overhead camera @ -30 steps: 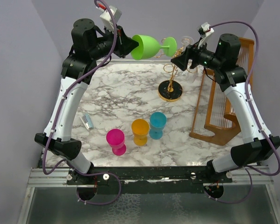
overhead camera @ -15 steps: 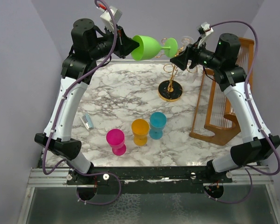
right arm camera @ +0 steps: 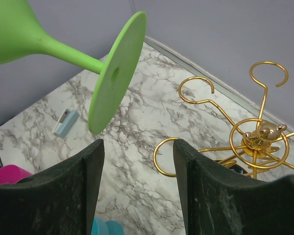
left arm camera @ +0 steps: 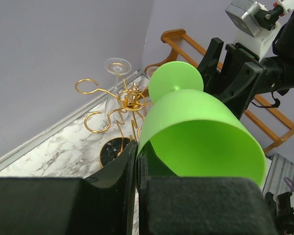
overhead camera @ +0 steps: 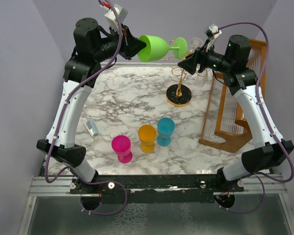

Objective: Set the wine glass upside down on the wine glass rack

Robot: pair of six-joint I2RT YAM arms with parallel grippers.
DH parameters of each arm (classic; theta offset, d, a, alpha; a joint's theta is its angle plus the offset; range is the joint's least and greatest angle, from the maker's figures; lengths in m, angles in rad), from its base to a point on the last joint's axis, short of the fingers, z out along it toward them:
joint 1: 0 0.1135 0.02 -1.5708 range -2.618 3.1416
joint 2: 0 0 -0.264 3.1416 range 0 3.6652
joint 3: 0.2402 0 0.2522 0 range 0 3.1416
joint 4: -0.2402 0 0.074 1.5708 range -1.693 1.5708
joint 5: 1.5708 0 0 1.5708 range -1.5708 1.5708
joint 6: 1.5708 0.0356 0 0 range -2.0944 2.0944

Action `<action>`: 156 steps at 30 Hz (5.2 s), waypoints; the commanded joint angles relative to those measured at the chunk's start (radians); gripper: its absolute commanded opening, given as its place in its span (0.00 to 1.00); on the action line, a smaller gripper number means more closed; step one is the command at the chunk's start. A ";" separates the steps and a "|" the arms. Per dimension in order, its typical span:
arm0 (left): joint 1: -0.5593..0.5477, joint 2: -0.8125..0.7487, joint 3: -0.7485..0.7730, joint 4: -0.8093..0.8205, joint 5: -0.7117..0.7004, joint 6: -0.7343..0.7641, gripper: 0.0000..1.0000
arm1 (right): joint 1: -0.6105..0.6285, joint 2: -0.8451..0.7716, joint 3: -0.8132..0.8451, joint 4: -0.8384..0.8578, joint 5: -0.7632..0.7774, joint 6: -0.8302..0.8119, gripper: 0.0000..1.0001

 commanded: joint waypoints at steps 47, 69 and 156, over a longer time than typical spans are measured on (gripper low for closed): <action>-0.033 -0.021 -0.079 0.057 -0.001 0.043 0.29 | -0.001 0.073 0.206 -0.041 0.262 0.131 0.01; 0.007 -0.161 -0.186 -0.100 -0.233 0.312 0.85 | -0.004 0.246 0.571 -0.002 0.690 -0.306 0.01; 0.040 -0.191 -0.287 -0.070 -0.117 0.321 0.95 | 0.116 0.579 0.460 0.371 0.756 -1.281 0.01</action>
